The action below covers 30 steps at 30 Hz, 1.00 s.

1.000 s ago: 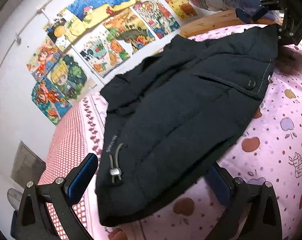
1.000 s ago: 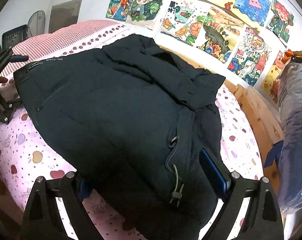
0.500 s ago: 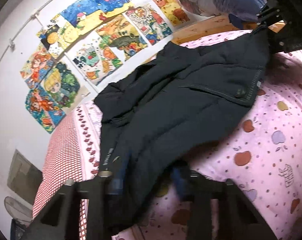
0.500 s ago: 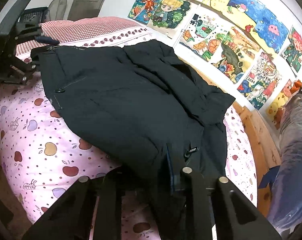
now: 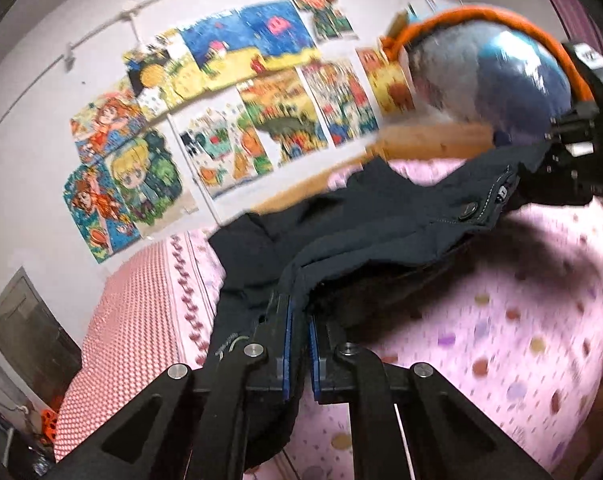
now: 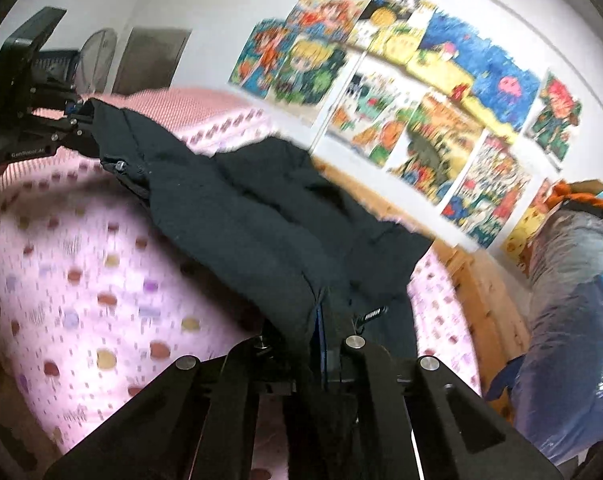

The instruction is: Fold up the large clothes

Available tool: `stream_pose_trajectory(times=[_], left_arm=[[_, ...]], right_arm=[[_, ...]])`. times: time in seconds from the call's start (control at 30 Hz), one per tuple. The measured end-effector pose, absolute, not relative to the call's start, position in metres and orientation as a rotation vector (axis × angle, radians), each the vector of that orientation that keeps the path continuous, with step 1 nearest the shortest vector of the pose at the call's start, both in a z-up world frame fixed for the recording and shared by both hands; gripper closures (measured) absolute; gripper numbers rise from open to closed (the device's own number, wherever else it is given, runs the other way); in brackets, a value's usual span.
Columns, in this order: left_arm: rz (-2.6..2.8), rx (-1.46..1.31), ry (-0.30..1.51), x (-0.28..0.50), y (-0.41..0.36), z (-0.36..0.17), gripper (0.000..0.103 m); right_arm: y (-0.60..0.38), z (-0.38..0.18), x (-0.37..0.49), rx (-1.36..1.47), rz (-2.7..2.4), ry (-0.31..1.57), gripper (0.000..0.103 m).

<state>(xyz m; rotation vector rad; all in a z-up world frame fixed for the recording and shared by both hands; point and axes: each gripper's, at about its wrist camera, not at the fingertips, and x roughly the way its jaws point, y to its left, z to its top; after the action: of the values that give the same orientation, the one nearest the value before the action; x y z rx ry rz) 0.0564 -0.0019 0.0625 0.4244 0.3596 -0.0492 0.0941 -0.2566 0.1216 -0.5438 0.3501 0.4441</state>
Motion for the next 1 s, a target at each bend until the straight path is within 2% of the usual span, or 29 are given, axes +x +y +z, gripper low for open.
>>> stream_pose_trajectory(times=[0.47,0.67,1.0], left_arm=[[-0.014,0.343,0.126,0.041,0.000,0.149,0.096],[0.023,0.307,0.140,0.083,-0.001,0.164,0.096],[0.150,0.333,0.183,0.190,-0.004,0.151,0.096]], right_arm=[[-0.265,0.219,0.083,-0.407,0.389,0.144,0.097],[-0.253,0.227,0.119,-0.403,0.339,0.134,0.097],[-0.221,0.216,0.227,-0.435,0.293,0.242,0.097]])
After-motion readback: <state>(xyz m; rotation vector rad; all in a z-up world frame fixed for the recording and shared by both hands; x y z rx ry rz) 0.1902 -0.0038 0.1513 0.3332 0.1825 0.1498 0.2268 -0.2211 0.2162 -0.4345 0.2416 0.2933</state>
